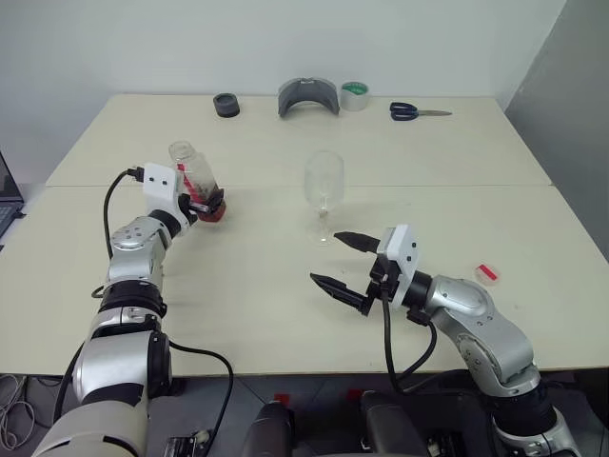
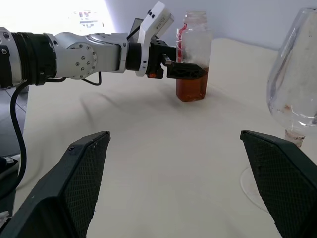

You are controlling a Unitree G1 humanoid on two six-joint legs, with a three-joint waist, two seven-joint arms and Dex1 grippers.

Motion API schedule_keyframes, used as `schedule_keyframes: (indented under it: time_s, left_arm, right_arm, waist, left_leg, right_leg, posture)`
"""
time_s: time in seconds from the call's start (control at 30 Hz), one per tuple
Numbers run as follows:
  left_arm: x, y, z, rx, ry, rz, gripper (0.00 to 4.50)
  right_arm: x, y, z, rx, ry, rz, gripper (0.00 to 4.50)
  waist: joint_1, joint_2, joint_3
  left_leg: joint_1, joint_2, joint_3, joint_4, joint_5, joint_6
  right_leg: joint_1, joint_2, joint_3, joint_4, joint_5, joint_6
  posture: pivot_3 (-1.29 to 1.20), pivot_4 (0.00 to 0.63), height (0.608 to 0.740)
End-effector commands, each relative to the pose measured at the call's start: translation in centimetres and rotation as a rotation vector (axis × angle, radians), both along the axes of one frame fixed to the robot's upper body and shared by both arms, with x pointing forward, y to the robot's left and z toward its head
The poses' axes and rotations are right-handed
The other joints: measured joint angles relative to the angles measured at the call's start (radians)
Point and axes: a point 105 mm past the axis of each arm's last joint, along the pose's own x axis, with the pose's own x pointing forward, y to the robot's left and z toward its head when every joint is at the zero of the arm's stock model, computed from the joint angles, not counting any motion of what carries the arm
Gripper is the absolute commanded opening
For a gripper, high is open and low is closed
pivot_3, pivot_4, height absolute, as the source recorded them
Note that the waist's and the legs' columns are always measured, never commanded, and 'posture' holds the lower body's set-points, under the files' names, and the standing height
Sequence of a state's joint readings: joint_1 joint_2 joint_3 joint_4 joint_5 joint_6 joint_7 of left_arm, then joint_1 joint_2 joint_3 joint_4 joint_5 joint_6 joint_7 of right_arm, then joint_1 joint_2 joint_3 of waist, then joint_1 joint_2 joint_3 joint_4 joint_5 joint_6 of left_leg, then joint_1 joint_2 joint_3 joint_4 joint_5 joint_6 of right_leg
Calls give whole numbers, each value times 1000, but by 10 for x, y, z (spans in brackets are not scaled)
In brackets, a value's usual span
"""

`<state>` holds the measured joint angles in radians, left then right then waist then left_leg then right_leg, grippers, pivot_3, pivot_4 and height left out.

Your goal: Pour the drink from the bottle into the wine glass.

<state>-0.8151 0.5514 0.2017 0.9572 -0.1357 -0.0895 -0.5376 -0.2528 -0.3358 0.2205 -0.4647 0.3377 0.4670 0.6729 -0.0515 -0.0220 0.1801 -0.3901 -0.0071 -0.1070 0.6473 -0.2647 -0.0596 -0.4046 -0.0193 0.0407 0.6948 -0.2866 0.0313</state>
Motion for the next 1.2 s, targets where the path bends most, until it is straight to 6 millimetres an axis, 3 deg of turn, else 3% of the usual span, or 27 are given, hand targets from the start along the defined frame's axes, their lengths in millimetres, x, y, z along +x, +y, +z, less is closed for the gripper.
schedule_keyframes:
  time_s: [0.03, 0.2, 0.27, 0.4, 0.57, 0.7, 0.93, 1.2]
  left_arm:
    - [3, -1, 18, -10, -60, -5, 3590]
    - [3, -1, 17, -28, -58, -6, 2028]
    - [2, -1, 18, -39, -60, -10, 1756]
    - [3, -11, 27, -62, -82, -57, 1722]
    - [4, -40, 45, -11, -130, -164, 1722]
    - [4, -79, 76, 93, -214, -271, 1722]
    - [2, -118, 101, 386, -349, -375, 1722]
    - [5, -134, 113, 578, -470, -403, 1722]
  right_arm:
    - [-5, 3, 11, 13, -57, 23, 4500]
    - [-5, 3, 11, 11, -60, 19, 4500]
    - [-5, 2, 11, 9, -63, 16, 4500]
    - [-3, -2, 15, 15, -75, -10, 4500]
    - [2, -17, 28, 56, -91, -101, 4500]
    - [4, -38, 33, 48, -98, -186, 4500]
    - [11, -45, 42, 53, -105, -229, 4500]
    - [24, -48, 59, 97, -167, -332, 4500]
  waist:
    - [0, 0, 0]
    - [-1, 0, 0]
    - [-1, 0, 0]
    - [-1, 0, 0]
    - [3, -1, 1]
    - [8, -1, 1]
    - [5, -1, 1]
    - [4, -1, 1]
  left_leg:
    - [0, 0, 0, 0, 0, 0]
    - [0, 0, 0, 0, 0, 0]
    - [0, 0, 0, 0, 0, 0]
    - [0, 0, 0, 0, 0, 0]
    - [-3, 0, -2, 2, 0, 0]
    - [-4, 0, -2, 3, 0, 0]
    - [-4, 0, -1, 5, 0, 0]
    - [-4, 0, -1, 5, 0, 0]
  right_leg:
    - [0, 0, 0, 0, 0, 0]
    - [0, 0, 0, 0, 0, 0]
    - [0, 0, 0, 0, 0, 0]
    - [0, 0, 0, 1, 0, 0]
    - [-1, 0, -1, 0, 0, 0]
    - [-1, -1, -1, 0, 0, 0]
    - [-1, 1, 0, 1, 0, 0]
    - [-1, 1, 0, 1, 0, 0]
  posture:
    - [0, 150, 740]
    - [0, 150, 740]
    - [0, 150, 740]
    - [0, 150, 740]
    - [0, 150, 740]
    - [0, 150, 740]
    - [0, 150, 740]
    - [0, 150, 740]
